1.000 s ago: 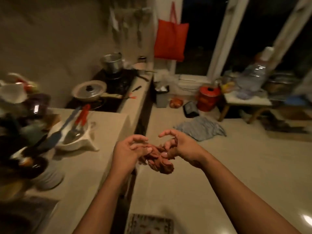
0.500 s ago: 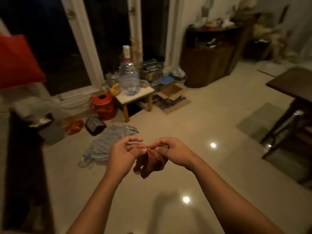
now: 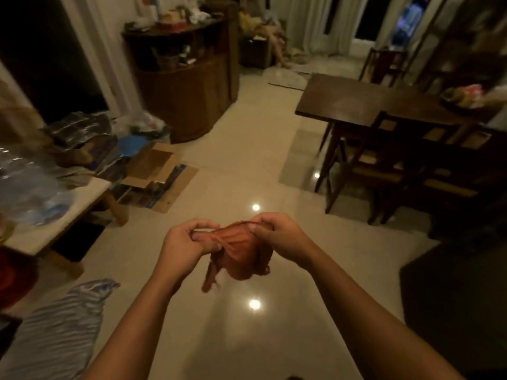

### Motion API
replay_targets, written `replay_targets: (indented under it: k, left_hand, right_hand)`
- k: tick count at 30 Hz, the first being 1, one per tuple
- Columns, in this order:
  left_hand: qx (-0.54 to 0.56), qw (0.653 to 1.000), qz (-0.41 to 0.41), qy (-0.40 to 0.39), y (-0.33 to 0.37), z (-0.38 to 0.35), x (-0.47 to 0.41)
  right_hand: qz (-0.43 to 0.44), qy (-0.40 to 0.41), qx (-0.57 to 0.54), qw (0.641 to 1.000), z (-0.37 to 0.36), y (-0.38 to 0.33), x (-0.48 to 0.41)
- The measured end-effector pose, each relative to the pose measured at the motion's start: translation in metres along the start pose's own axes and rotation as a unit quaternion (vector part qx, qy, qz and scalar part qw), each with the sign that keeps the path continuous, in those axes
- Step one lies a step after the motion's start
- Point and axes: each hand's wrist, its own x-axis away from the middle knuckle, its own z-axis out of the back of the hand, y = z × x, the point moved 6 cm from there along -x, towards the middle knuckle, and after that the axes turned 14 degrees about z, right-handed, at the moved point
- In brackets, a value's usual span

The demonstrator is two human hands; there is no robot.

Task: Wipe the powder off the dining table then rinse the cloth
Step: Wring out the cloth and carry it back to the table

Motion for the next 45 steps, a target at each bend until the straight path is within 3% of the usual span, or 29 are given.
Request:
replay_targets:
  k: [9,15,22,29,34,39,42,45]
  left_hand:
    - [-0.025,0.993,0.008,-0.114,0.113,-0.119,-0.207]
    - [-0.053,0.99,0.012,-0.132,0.193,-0.187,-0.328]
    - [-0.155,0.978,-0.046,-0.132,0.282,-0.236,-0.473]
    - [-0.312,0.928,-0.149,-0.141,0.365,-0.281,-0.666]
    - [-0.439,0.872,-0.154,-0.15,0.425,-0.324,-0.783]
    - [-0.449,0.854,-0.109,-0.239,0.46,-0.376,-0.888]
    - [-0.429,0.852,-0.077,-0.291,0.472,-0.412,-0.938]
    - [-0.41,0.863,-0.053,-0.29,0.483,-0.438,-0.978]
  right_hand:
    - [-0.077,0.152,-0.021,0.985,0.141,0.116,-0.106]
    - [-0.096,0.184,-0.005,0.978,0.246,0.172,-0.213]
    - [-0.107,0.18,0.066,0.976,0.333,0.223,-0.339]
    - [-0.17,0.247,0.12,0.946,0.404,0.303,-0.465]
    - [-0.232,0.26,0.158,0.924,0.443,0.348,-0.542]
    - [-0.296,0.233,0.199,0.905,0.474,0.398,-0.598]
    - [-0.308,0.221,0.172,0.909,0.489,0.441,-0.634]
    - [-0.316,0.223,0.043,0.921,0.494,0.487,-0.67]
